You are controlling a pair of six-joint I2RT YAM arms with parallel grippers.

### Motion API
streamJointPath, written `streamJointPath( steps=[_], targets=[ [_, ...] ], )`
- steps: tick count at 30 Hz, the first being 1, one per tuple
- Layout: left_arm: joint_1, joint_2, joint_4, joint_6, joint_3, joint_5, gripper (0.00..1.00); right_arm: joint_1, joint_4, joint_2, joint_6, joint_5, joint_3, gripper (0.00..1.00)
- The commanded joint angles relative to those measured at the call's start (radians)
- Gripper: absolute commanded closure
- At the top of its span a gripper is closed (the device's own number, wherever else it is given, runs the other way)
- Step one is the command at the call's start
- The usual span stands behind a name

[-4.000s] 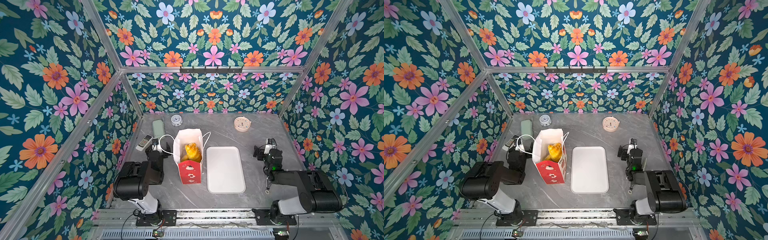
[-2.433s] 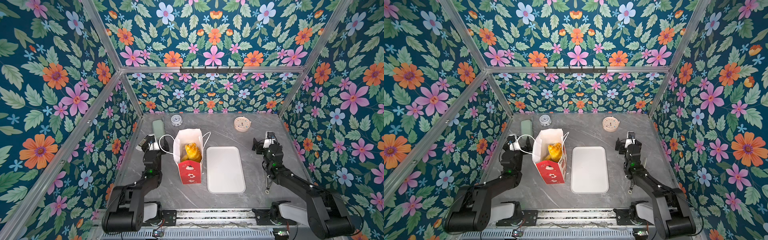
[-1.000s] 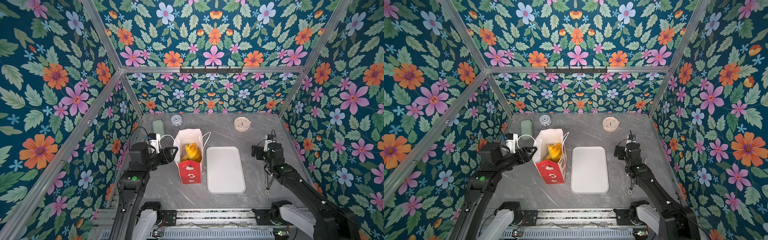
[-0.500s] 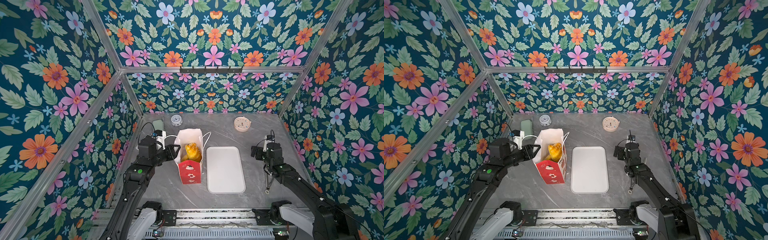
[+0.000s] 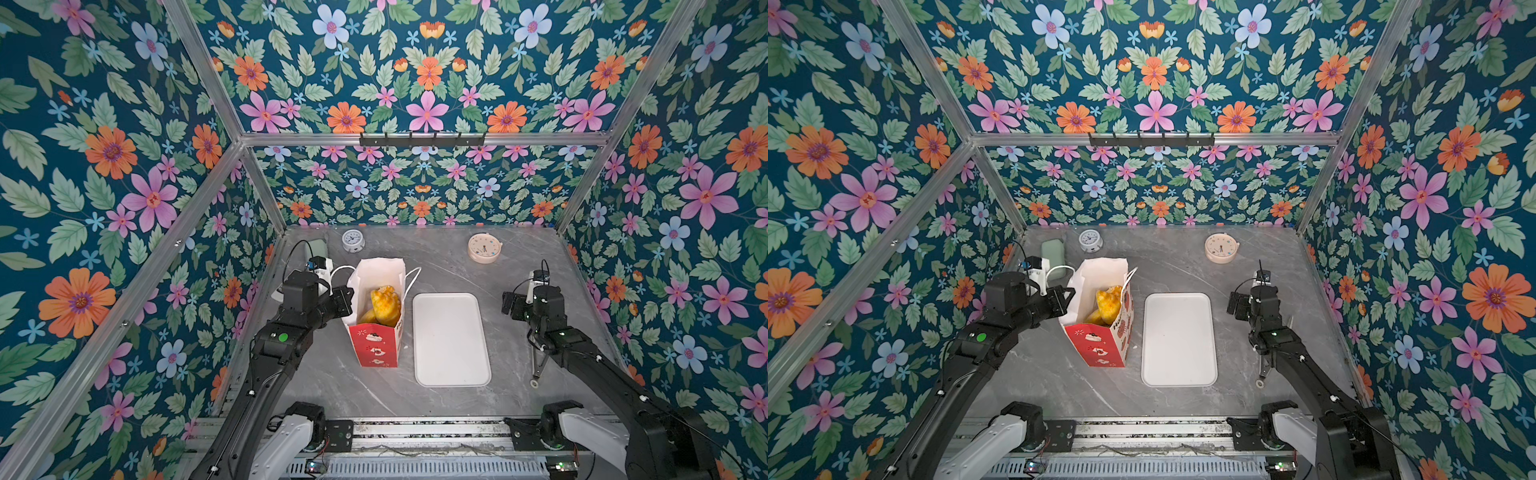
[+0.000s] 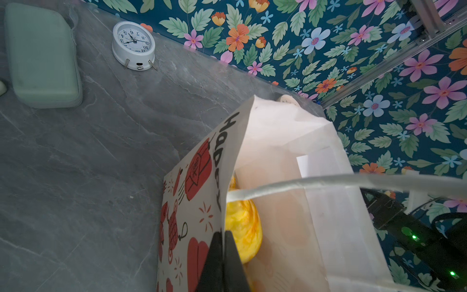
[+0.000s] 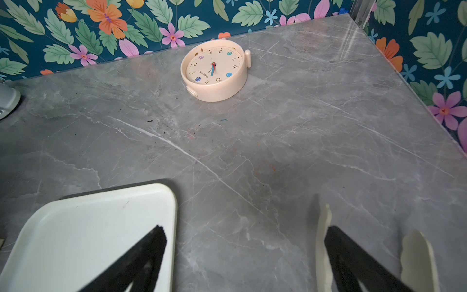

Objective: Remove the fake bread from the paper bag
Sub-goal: 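Grasp the paper bag's rim with the left gripper and tilt it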

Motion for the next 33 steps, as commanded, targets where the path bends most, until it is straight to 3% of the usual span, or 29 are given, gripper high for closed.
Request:
streamJointPath(
  steps=[1, 9, 21, 33],
  targets=[
    [0.000, 0.008, 0.069, -0.005, 0.019, -0.020, 1.00, 0.000, 0.016, -0.009, 0.002, 0.012, -0.002, 0.01],
    [-0.001, 0.144, 0.122, 0.062, 0.152, -0.012, 1.00, 0.001, 0.003, -0.018, 0.004, 0.018, -0.004, 0.01],
    [0.000, 0.458, -0.009, 0.365, 0.478, -0.026, 1.00, 0.000, -0.009, -0.029, 0.003, 0.025, -0.004, 0.01],
    [0.009, 0.557, -0.076, 0.480, 0.558, -0.108, 1.00, 0.000, -0.015, -0.032, 0.008, 0.020, -0.007, 0.01]
  ],
)
